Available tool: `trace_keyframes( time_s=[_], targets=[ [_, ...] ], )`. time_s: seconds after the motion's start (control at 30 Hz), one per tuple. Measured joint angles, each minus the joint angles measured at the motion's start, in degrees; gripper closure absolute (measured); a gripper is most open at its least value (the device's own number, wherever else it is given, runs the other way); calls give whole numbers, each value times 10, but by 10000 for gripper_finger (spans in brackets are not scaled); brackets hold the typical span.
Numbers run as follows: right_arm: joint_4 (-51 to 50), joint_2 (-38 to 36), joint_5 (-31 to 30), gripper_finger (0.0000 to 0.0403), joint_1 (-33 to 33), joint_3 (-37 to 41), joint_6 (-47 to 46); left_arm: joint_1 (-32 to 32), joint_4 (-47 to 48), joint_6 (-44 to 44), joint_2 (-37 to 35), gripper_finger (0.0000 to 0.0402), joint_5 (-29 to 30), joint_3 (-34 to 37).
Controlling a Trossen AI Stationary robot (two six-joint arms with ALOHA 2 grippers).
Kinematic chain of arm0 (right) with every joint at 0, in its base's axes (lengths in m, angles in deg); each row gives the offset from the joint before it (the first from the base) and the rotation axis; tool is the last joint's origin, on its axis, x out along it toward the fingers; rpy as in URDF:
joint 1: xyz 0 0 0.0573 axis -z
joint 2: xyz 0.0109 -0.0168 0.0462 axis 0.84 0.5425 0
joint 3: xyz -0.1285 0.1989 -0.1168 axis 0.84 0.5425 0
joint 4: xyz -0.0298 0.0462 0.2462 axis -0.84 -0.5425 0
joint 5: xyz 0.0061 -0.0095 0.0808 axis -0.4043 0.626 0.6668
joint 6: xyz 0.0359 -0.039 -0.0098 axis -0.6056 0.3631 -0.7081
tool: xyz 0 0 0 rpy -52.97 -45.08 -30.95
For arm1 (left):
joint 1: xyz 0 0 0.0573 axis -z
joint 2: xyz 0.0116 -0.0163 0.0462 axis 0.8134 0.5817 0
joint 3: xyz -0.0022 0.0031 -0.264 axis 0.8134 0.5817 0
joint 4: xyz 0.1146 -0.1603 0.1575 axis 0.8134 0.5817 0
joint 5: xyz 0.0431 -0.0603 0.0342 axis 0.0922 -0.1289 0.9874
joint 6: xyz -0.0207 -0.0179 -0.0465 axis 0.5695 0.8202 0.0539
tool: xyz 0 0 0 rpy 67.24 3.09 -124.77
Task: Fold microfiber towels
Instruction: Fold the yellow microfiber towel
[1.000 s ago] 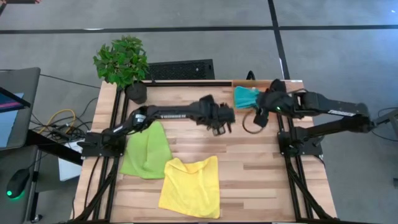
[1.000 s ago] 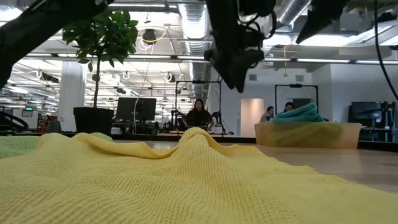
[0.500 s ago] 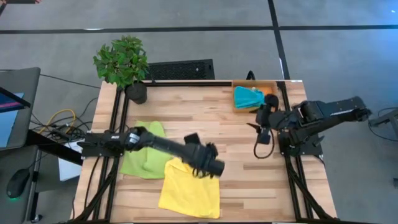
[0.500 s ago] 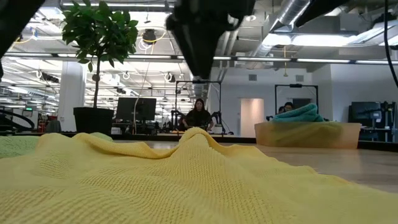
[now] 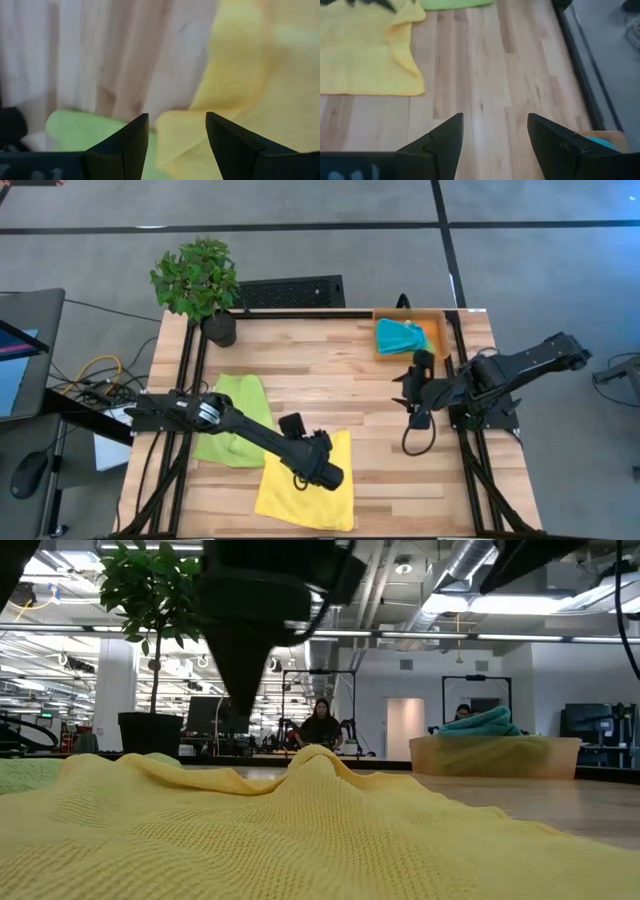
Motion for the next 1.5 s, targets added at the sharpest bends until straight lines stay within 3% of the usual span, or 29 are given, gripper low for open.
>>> trace_keyframes(
  time_s=[0.3,0.57,0.73,0.83,1.1,1.5],
  targets=[
    [63,30,14,159,-2,20,-1,0,-25,72,-169,212,-2,221],
    [137,112,113,159,25,20,36,-2,-299,49,-353,212,-17,467],
    [158,191,123,159,33,20,60,-3,-425,26,-421,212,-41,567],
    [172,246,136,159,44,21,60,-3,-455,22,-436,212,-41,596],
    [293,376,255,159,80,20,109,-3,-488,-2,-436,212,-42,598],
    [363,469,310,159,114,20,154,-3,-507,2,-436,212,-56,598]
  ],
)
